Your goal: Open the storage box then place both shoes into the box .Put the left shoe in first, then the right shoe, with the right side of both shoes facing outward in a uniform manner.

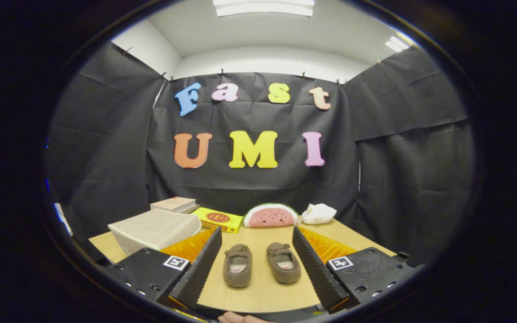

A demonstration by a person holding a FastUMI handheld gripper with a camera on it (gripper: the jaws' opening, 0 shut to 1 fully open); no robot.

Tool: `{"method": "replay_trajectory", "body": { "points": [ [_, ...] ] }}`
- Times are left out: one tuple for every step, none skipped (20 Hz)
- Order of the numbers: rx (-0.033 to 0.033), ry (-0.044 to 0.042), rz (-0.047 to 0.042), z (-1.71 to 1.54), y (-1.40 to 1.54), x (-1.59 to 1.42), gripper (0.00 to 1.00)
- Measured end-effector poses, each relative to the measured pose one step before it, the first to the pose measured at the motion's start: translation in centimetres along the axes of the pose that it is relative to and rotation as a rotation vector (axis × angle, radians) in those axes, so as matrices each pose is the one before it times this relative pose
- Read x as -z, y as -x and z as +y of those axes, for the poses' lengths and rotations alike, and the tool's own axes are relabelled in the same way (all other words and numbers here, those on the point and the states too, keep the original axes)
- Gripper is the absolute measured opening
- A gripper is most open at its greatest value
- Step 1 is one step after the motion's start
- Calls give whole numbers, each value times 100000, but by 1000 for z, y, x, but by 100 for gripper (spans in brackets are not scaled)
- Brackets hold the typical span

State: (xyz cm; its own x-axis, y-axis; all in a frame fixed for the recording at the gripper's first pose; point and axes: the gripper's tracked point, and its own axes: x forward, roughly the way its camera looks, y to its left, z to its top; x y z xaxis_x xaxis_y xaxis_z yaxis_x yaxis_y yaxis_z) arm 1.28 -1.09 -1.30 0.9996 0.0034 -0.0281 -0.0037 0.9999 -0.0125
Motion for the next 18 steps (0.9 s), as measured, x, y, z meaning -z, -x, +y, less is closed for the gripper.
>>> {"method": "replay_trajectory", "body": {
  "points": [
    [-333,-41,740,36,-375,165,96],
    [-661,-385,409,55,-427,77,96],
    [-792,-470,636,240,-553,72,96],
    [-1477,-573,563,298,-634,69,96],
    [-1357,-738,990,347,-905,166,96],
    [-2171,-915,547,396,-919,85,96],
    [-2573,-940,1161,640,-955,81,96],
    [-2878,-970,1450,563,-1159,297,96],
    [-3222,-1102,2061,611,-1171,381,96],
    [-3548,-1516,2031,561,-1399,379,95],
    [-3784,-1917,2190,742,-1256,398,95],
    [-3575,-1990,2169,552,-1433,576,95],
    [-3874,-2219,1905,734,-1410,336,95],
    [-3742,-1759,1883,551,-1447,410,95],
    [-3052,-1843,2472,433,-1412,424,95],
    [-3658,-2130,1519,487,-1476,428,95],
    [-4042,-2471,1647,614,-1372,265,95],
    [-3822,-2638,1739,353,-1381,446,95]
  ]
}}
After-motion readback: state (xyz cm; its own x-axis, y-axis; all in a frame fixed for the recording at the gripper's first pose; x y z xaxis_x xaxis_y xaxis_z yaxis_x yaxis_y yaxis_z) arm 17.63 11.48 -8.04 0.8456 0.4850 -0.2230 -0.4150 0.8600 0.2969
